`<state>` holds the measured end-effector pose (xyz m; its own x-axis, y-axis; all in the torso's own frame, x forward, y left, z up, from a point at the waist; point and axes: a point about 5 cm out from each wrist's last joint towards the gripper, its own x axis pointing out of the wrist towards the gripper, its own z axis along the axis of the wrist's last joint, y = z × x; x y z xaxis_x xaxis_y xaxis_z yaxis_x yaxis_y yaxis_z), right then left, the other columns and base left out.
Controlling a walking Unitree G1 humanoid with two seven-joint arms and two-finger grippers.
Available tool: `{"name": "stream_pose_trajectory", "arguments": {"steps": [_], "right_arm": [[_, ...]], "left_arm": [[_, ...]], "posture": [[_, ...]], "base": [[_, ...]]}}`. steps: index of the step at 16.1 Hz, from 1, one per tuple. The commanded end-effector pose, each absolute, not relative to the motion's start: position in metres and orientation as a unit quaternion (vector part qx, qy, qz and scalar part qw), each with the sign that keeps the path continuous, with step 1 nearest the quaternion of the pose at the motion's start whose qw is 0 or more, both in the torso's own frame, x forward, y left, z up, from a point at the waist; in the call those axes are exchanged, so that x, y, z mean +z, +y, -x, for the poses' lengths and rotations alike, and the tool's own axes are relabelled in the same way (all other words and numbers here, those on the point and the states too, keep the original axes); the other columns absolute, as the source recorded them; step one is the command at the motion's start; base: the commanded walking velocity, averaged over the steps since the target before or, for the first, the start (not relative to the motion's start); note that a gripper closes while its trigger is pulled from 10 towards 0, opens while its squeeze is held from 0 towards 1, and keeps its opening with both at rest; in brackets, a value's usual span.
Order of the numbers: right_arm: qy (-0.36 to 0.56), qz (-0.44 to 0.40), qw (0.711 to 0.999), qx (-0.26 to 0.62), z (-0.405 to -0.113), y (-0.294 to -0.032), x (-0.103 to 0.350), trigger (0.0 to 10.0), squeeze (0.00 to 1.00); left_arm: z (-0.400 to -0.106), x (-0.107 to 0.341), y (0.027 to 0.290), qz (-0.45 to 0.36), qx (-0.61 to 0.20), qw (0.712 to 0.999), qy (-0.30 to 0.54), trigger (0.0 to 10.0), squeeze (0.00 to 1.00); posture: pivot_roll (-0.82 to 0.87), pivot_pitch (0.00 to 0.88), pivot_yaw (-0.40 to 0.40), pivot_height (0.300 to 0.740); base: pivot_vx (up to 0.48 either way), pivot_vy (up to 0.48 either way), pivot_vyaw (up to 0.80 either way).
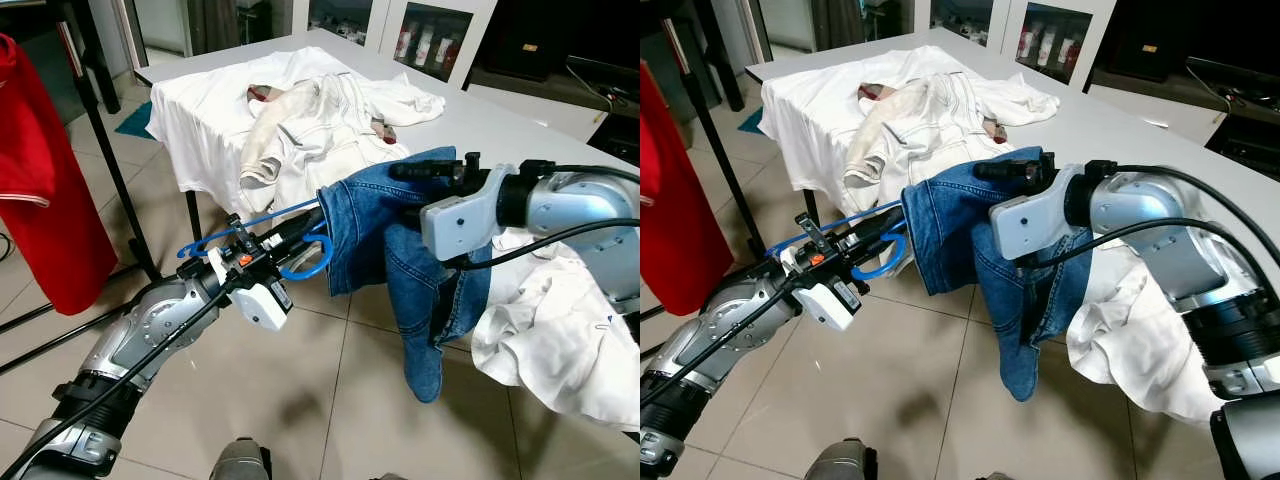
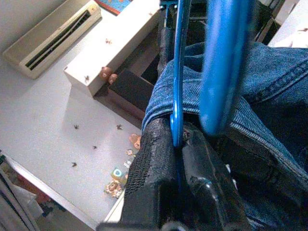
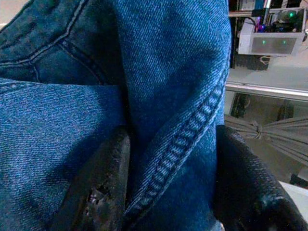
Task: Hang hanger
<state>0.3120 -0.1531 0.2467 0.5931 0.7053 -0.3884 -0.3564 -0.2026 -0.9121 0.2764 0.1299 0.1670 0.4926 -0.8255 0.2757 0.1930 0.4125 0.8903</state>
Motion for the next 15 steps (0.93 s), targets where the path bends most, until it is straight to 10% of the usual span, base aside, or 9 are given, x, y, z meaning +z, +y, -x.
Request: {"name": "stream_pose_trajectory", "arguments": {"steps": [1, 6, 8, 11, 12, 13, 15], "right_arm": [[-0.125, 0.653, 0.611, 0.43, -0.313, -0.152, 0.241, 10.0, 0.41], [-0.123, 0.663, 0.59, 0.444, -0.312, -0.137, 0.224, 10.0, 0.41], [-0.111, 0.675, 0.588, 0.432, -0.317, -0.14, 0.217, 0.0, 0.39], [-0.094, 0.681, 0.599, 0.411, -0.323, -0.147, 0.214, 0.0, 0.35], [-0.088, 0.683, 0.601, 0.406, -0.324, -0.149, 0.213, 0.0, 0.28], [-0.085, 0.684, 0.602, 0.403, -0.325, -0.15, 0.211, 0.0, 0.01], [-0.08, 0.684, 0.603, 0.402, -0.326, -0.151, 0.207, 0.0, 0.0]], "left_arm": [[-0.273, 0.178, 0.119, -0.418, -0.349, 0.733, -0.407, 10.0, 0.0], [-0.271, 0.177, 0.115, -0.43, -0.369, 0.716, -0.409, 10.0, 0.0], [-0.27, 0.178, 0.115, -0.433, -0.371, 0.713, -0.409, 10.0, 0.0], [-0.269, 0.176, 0.115, -0.436, -0.375, 0.711, -0.405, 10.0, 0.0], [-0.269, 0.175, 0.115, -0.438, -0.378, 0.71, -0.402, 10.0, 0.0], [-0.268, 0.174, 0.115, -0.44, -0.382, 0.709, -0.397, 10.0, 0.0], [-0.267, 0.172, 0.116, -0.444, -0.389, 0.707, -0.391, 10.0, 0.0]], "posture": [[0.13, 0.0, -0.07, 0.71], [0.13, 0.0, -0.072, 0.71], [0.13, 0.0, -0.073, 0.71], [0.13, 0.0, -0.071, 0.71], [0.13, 0.0, -0.07, 0.71], [0.13, 0.0, -0.068, 0.71], [0.13, 0.0, -0.066, 0.71]], "base": [[0.0, 0.0, 0.0], [0.0, 0.0, 0.0], [0.0, 0.0, 0.0], [0.0, 0.0, 0.0], [0.0, 0.0, 0.0], [0.0, 0.0, 0.0], [0.0, 0.0, 0.0]]}}
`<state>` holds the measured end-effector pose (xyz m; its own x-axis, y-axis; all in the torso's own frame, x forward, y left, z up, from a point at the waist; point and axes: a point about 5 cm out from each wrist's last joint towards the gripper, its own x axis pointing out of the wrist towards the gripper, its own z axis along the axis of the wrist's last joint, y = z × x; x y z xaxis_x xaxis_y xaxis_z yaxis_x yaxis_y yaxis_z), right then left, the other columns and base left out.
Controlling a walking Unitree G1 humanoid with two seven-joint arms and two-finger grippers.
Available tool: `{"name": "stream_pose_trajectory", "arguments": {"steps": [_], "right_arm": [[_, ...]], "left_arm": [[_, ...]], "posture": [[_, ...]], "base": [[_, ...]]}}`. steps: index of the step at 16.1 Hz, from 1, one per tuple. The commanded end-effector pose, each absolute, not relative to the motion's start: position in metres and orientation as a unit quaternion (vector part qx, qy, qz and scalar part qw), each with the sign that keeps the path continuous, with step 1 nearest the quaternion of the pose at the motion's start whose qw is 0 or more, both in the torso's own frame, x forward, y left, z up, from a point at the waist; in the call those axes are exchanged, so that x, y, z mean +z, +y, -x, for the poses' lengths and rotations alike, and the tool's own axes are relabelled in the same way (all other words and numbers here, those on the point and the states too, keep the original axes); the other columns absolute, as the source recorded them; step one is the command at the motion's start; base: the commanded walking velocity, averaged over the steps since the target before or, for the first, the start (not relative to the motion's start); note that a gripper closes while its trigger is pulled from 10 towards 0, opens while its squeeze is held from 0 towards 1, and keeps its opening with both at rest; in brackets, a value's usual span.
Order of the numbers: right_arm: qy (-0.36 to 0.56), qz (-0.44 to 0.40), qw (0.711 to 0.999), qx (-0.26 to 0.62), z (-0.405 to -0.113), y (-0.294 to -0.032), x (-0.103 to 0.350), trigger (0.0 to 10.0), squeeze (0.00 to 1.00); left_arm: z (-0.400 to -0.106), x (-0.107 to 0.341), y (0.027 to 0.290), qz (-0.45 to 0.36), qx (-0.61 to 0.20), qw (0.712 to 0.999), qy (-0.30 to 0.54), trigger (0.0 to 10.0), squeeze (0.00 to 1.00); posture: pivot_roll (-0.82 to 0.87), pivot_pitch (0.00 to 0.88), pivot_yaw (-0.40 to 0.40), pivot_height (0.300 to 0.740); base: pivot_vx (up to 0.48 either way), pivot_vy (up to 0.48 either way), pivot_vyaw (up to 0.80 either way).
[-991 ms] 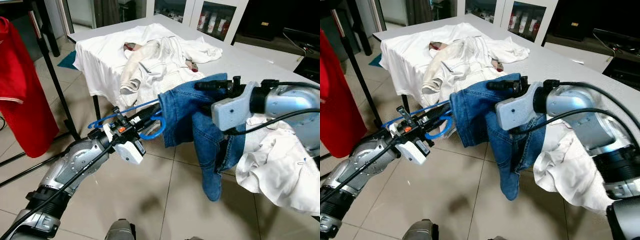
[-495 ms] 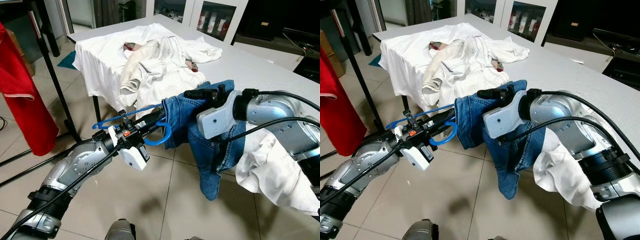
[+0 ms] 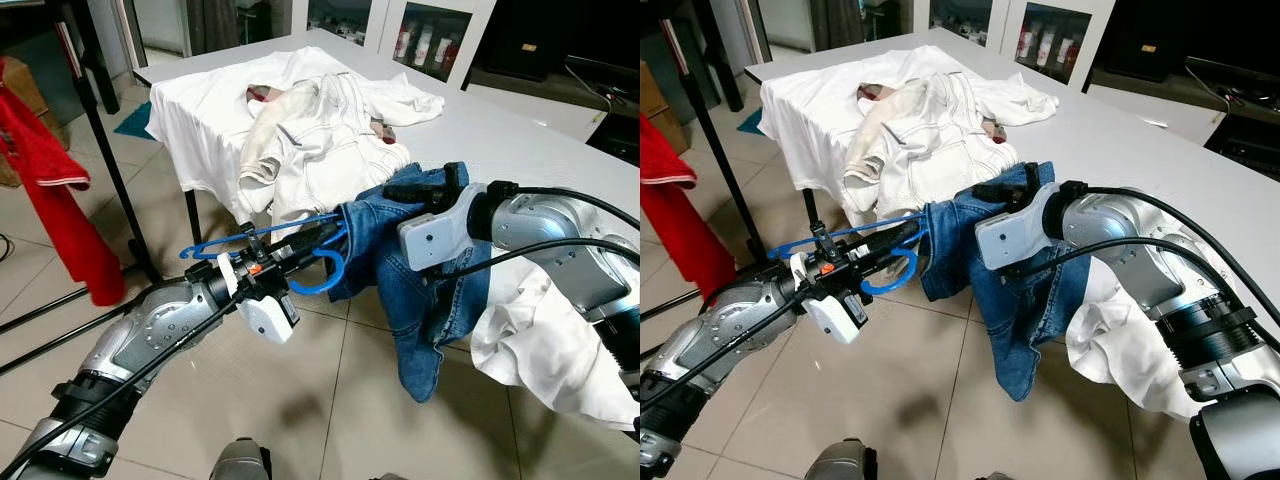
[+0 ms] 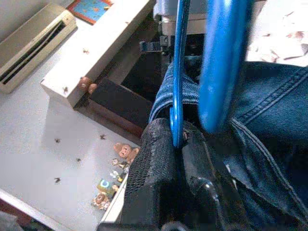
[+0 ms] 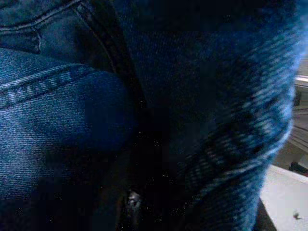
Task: Hang hanger
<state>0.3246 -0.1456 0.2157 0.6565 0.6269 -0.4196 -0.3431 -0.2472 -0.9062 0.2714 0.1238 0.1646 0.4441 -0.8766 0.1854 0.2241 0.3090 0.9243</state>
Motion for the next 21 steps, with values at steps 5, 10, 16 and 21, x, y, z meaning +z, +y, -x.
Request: {"name": "stream_pose_trajectory", "arguments": {"steps": [5, 10, 16, 21], "right_arm": [[-0.087, 0.668, 0.609, 0.418, -0.321, -0.144, 0.192, 0.0, 0.0], [-0.098, 0.643, 0.639, 0.411, -0.323, -0.143, 0.193, 0.0, 0.0], [-0.084, 0.555, 0.712, 0.422, -0.317, -0.14, 0.169, 0.0, 0.0], [-0.09, 0.457, 0.799, 0.381, -0.319, -0.142, 0.161, 0.0, 0.0]], "left_arm": [[-0.27, 0.175, 0.118, -0.451, -0.379, 0.712, -0.382, 10.0, 0.0], [-0.272, 0.18, 0.119, -0.441, -0.363, 0.725, -0.385, 10.0, 1.0], [-0.27, 0.171, 0.119, -0.44, -0.364, 0.735, -0.367, 10.0, 0.0], [-0.261, 0.17, 0.136, -0.418, -0.299, 0.777, -0.365, 10.0, 0.0]], "posture": [[0.14, 0.0, -0.067, 0.71], [0.13, 0.0, -0.069, 0.71], [0.13, 0.0, -0.065, 0.71], [0.13, 0.0, -0.063, 0.71]], "base": [[0.0, 0.0, 0.0], [0.0, 0.0, 0.0], [0.0, 0.0, 0.0], [0.0, 0.0, 0.0]]}}
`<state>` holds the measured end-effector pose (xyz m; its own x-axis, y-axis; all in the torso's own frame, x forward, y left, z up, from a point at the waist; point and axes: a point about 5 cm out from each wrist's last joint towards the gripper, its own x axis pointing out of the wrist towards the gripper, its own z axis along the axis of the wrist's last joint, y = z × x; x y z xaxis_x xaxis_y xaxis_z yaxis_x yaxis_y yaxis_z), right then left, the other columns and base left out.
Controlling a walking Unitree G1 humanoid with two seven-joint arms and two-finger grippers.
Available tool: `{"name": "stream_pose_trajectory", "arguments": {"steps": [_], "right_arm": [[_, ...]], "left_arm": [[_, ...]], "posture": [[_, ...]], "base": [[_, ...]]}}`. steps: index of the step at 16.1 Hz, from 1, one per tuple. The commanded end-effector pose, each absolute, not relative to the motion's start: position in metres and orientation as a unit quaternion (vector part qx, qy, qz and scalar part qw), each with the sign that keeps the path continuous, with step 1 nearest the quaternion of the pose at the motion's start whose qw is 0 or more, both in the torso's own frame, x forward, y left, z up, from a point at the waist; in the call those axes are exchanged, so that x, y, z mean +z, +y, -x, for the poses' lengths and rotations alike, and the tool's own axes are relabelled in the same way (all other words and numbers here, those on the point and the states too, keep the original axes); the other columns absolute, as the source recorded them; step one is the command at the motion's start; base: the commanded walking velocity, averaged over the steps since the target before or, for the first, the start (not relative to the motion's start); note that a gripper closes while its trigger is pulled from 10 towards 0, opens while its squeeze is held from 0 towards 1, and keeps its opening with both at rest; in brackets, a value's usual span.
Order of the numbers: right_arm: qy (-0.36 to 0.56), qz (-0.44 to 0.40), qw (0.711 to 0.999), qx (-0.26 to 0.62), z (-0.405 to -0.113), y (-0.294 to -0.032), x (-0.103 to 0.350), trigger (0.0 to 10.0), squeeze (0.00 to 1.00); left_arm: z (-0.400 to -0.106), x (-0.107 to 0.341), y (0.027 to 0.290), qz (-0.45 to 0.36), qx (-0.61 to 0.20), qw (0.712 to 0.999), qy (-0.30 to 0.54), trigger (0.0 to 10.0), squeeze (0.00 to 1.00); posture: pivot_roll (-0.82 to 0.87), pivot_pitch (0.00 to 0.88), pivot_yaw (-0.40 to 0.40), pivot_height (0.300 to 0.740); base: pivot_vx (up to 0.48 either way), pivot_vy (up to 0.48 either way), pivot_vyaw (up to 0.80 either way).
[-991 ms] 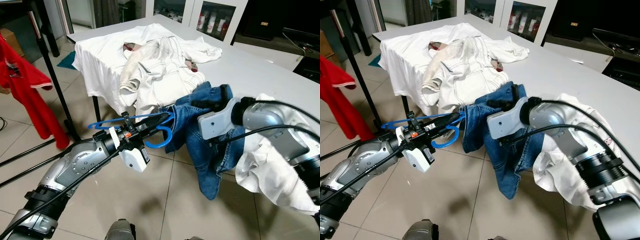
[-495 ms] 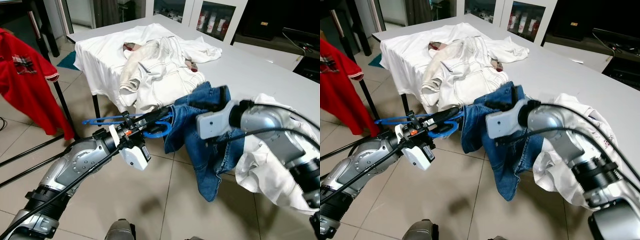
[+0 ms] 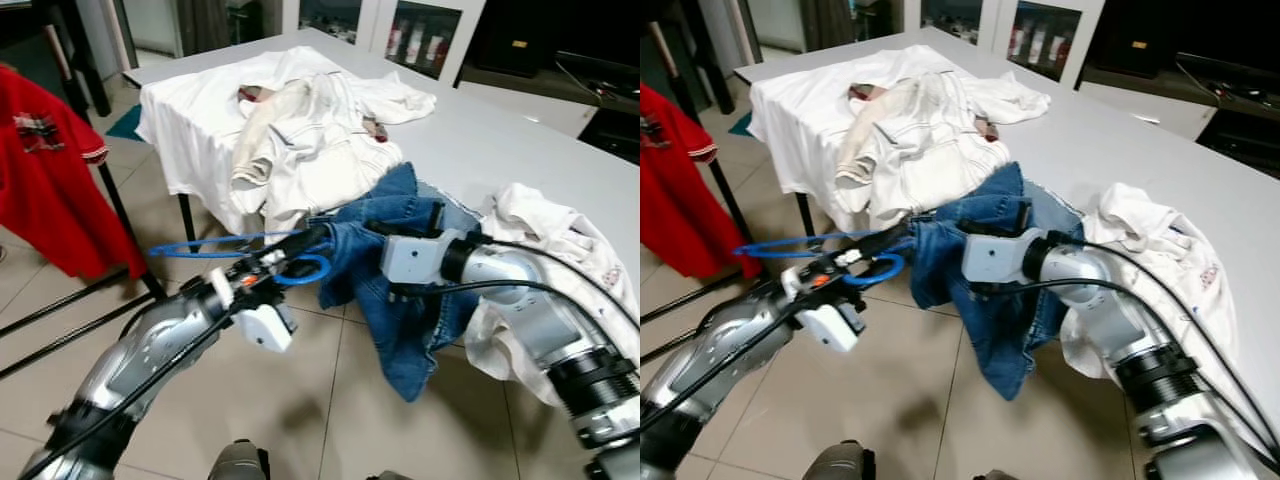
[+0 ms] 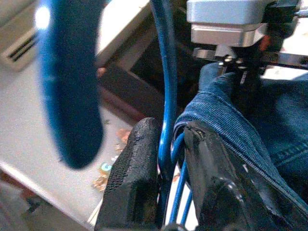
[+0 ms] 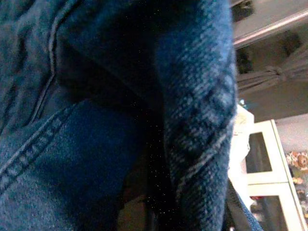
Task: Hang hanger
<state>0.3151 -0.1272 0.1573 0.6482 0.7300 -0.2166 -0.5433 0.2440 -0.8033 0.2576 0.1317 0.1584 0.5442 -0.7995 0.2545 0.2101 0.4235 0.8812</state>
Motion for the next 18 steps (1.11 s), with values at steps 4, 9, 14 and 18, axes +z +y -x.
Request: {"name": "stream_pose_trajectory", "arguments": {"steps": [4, 9, 14, 18], "right_arm": [[-0.098, 0.404, 0.836, 0.359, -0.327, -0.145, 0.167, 0.0, 0.0], [-0.079, 0.366, 0.868, 0.327, -0.333, -0.161, 0.162, 0.0, 0.0], [-0.121, 0.305, 0.897, 0.298, -0.338, -0.177, 0.186, 0.0, 0.0], [-0.165, 0.252, 0.883, 0.359, -0.321, -0.174, 0.198, 0.0, 0.0]], "left_arm": [[-0.26, 0.19, 0.151, -0.401, -0.219, 0.797, -0.395, 10.0, 0.0], [-0.251, 0.185, 0.159, -0.399, -0.201, 0.806, -0.389, 10.0, 0.0], [-0.247, 0.133, 0.165, -0.291, -0.197, 0.897, -0.27, 10.0, 0.0], [-0.254, 0.092, 0.17, -0.226, -0.222, 0.937, -0.147, 10.0, 0.0]], "posture": [[0.15, 0.0, -0.073, 0.71], [0.14, 0.0, -0.072, 0.71], [0.14, 0.0, -0.067, 0.71], [0.14, 0.0, -0.071, 0.71]], "base": [[0.0, 0.0, 0.0], [0.0, 0.0, 0.0], [0.0, 0.0, 0.0], [0.0, 0.0, 0.0]]}}
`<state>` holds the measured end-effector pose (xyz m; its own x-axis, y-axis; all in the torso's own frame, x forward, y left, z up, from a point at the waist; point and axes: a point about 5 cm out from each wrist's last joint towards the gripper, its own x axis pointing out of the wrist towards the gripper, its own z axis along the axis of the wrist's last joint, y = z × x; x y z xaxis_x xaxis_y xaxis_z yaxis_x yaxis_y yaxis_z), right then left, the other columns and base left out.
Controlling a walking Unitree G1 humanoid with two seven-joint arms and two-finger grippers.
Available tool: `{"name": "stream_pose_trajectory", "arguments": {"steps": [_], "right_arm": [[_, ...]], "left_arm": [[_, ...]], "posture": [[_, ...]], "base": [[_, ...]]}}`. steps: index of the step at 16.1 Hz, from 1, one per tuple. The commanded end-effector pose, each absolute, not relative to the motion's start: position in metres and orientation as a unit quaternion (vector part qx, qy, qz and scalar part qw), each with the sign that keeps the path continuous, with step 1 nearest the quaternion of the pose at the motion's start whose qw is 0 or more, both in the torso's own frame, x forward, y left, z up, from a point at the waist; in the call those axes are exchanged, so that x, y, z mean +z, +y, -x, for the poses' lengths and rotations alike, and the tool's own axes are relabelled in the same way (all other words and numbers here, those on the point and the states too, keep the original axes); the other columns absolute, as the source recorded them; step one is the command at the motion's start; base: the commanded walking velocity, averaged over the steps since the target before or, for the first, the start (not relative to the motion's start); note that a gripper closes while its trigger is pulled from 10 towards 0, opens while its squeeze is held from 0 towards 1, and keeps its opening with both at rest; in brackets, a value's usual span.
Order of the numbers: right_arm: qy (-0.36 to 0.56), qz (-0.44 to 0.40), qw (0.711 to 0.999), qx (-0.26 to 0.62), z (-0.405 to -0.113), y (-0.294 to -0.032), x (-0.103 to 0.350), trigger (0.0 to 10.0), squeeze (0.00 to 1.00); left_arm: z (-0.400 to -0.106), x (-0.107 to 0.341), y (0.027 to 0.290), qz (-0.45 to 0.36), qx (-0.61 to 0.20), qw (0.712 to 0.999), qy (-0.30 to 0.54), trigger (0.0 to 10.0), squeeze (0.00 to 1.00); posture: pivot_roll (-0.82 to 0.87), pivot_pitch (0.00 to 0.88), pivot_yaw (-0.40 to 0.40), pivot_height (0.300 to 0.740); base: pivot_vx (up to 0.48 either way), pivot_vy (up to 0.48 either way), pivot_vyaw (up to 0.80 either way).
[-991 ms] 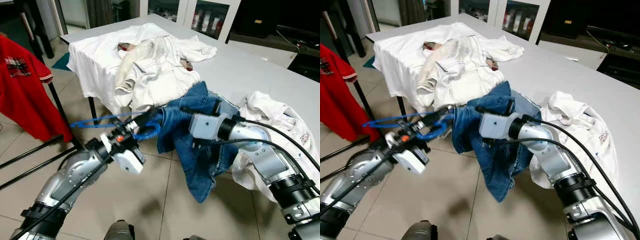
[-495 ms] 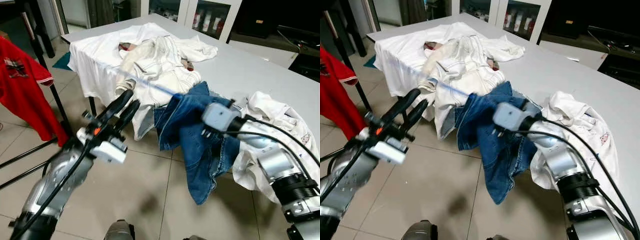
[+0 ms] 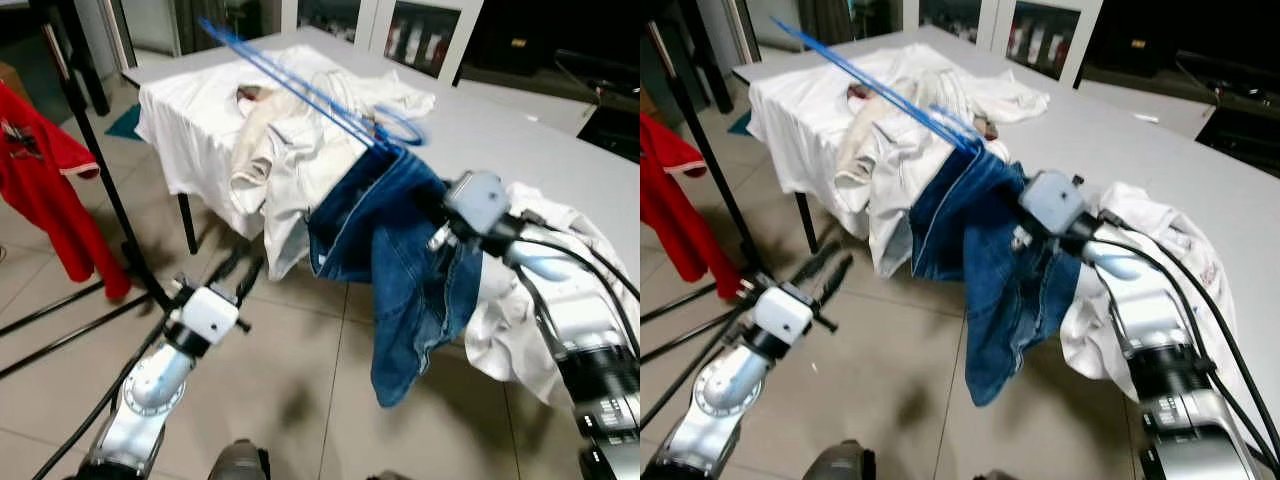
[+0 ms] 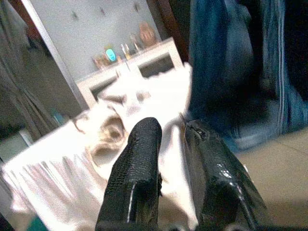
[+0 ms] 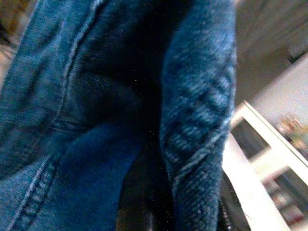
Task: Hang hanger
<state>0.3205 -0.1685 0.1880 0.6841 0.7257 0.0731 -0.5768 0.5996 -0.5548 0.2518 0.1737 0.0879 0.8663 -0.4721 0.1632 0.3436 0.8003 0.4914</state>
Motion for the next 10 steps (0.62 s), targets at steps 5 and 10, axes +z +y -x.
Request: {"name": "stream_pose_trajectory", "arguments": {"steps": [5, 10], "right_arm": [[-0.17, 0.186, 0.877, 0.41, -0.303, -0.179, 0.203, 0.0, 0.0], [-0.184, 0.15, 0.876, 0.421, -0.296, -0.185, 0.217, 0.0, 0.0]], "left_arm": [[-0.277, 0.09, 0.177, -0.311, -0.274, 0.901, -0.126, 10.0, 0.0], [-0.295, 0.093, 0.181, -0.323, -0.266, 0.901, -0.114, 10.0, 0.0]], "posture": [[0.11, 0.0, -0.071, 0.71], [0.1, 0.0, -0.067, 0.71]], "base": [[0.0, 0.0, 0.0], [0.0, 0.0, 0.0]]}}
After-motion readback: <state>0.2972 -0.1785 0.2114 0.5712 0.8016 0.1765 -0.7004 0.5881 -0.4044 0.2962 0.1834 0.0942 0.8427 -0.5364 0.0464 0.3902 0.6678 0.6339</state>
